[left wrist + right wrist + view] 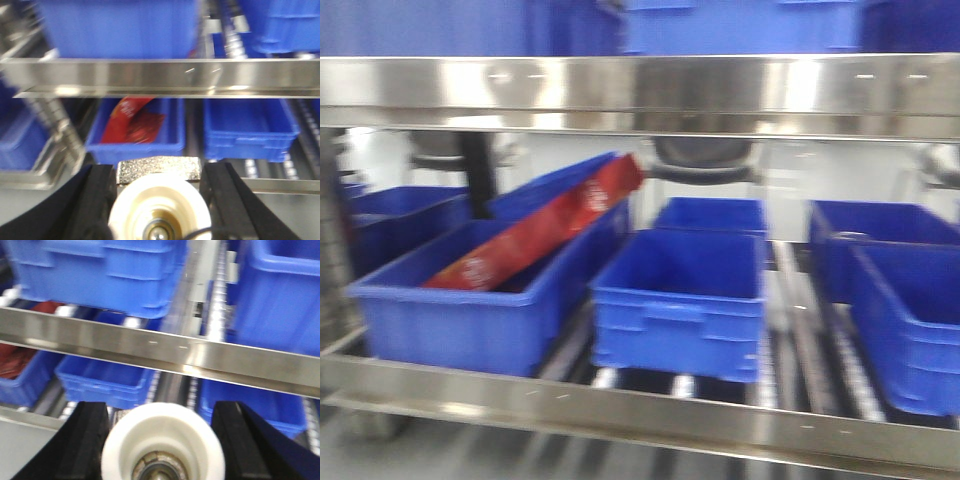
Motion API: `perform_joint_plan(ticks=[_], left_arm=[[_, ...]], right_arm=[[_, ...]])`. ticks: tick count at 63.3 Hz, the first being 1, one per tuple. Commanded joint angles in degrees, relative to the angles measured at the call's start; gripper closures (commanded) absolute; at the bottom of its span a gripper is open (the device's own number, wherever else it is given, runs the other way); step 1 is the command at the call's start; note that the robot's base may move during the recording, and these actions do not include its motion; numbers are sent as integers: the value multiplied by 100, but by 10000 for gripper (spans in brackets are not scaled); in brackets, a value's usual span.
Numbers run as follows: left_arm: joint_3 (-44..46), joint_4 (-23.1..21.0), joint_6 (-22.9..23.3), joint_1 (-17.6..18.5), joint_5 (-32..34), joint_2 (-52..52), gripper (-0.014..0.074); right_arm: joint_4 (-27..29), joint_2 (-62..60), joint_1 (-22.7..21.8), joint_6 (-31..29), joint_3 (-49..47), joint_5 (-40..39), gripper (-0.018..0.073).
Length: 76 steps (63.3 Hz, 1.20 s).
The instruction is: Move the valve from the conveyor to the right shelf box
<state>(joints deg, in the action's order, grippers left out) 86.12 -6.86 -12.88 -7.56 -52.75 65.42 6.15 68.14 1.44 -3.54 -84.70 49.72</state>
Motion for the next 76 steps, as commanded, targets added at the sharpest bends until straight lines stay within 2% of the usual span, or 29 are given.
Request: perform_joint_plan(ticks=[1, 76], left_arm=[[46, -61, 47, 34, 285, -53, 707], [46, -61, 47, 34, 285, -53, 707]], right_arm=[[-19, -77, -9, -41, -100, -392, 713], [-19, -77, -9, -41, -100, -392, 713]])
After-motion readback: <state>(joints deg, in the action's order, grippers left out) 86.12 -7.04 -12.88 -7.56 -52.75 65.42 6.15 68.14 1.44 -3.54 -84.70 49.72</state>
